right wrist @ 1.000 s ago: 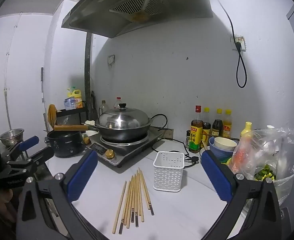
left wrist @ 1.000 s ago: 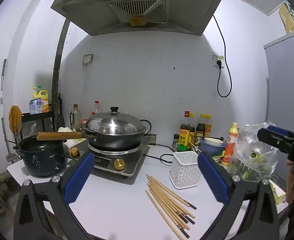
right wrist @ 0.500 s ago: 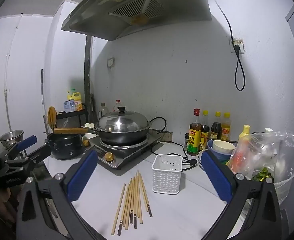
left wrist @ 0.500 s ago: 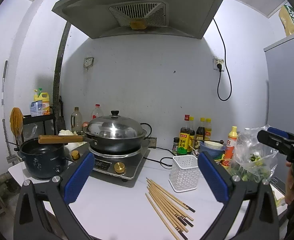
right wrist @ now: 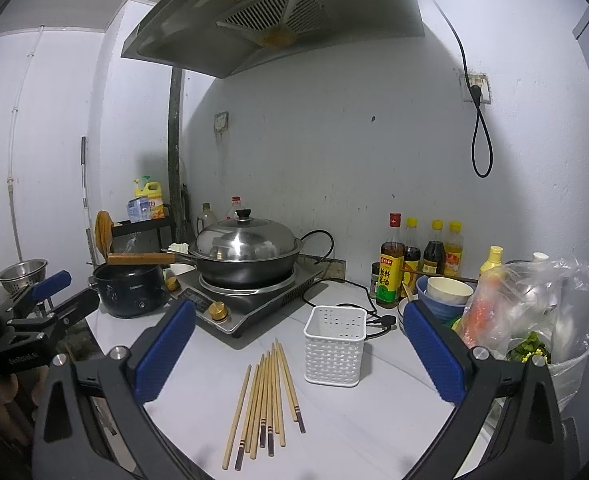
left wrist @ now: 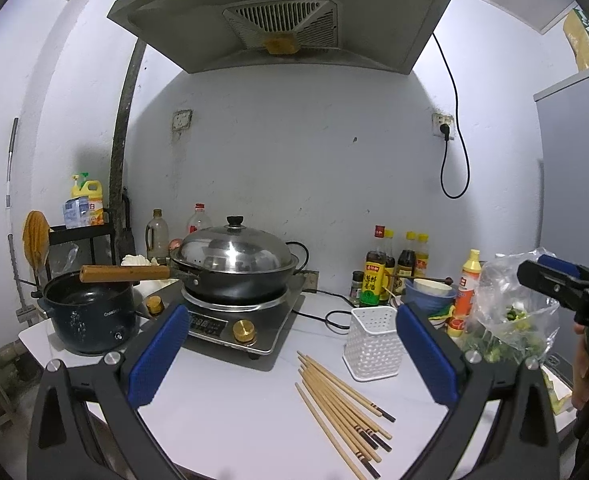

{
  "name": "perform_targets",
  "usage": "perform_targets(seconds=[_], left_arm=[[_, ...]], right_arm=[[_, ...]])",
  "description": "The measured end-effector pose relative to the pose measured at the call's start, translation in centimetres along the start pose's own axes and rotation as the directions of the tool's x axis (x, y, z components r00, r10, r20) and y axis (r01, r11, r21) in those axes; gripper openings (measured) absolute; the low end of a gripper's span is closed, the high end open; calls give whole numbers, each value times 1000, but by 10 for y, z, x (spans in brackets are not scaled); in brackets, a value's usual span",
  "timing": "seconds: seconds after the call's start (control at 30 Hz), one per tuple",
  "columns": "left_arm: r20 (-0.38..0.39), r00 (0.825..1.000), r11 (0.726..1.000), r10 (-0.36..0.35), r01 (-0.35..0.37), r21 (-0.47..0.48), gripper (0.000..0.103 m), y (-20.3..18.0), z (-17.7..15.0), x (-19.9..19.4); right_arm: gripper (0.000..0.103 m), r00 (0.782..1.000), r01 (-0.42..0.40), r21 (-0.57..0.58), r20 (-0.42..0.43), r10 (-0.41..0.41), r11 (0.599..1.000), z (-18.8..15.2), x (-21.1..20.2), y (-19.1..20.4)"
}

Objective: Organize utensils

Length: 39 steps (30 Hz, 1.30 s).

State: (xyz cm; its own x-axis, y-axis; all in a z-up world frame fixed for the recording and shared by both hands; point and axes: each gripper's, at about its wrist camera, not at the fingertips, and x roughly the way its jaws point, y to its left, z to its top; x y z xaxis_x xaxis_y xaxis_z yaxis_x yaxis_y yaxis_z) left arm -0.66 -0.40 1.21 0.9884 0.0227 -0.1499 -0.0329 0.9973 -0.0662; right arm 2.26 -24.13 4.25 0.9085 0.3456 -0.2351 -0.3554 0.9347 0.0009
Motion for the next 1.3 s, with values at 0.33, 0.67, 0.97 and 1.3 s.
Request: perform_targets(seconds=[0.33,0.67,0.97,1.3], left_arm=[[7,1000,1000,2,-2,-6,103,0,-2,3],[6,1000,1000,-2,3,-7,103,-1,-3,0],[6,1000,1000,-3,3,-7,103,0,-3,-1],[3,1000,1000,-6,6,-9,103,-1,-3,-1]], right_arm=[[103,1000,1,1,-8,-1,1000,-1,4,0],[103,1000,1,3,-10,0,1000,-2,6,-1],[103,1000,1,4,-11,-1,1000,-2,6,-1],[103,1000,2,4,-13,-2,1000,-4,7,-2]])
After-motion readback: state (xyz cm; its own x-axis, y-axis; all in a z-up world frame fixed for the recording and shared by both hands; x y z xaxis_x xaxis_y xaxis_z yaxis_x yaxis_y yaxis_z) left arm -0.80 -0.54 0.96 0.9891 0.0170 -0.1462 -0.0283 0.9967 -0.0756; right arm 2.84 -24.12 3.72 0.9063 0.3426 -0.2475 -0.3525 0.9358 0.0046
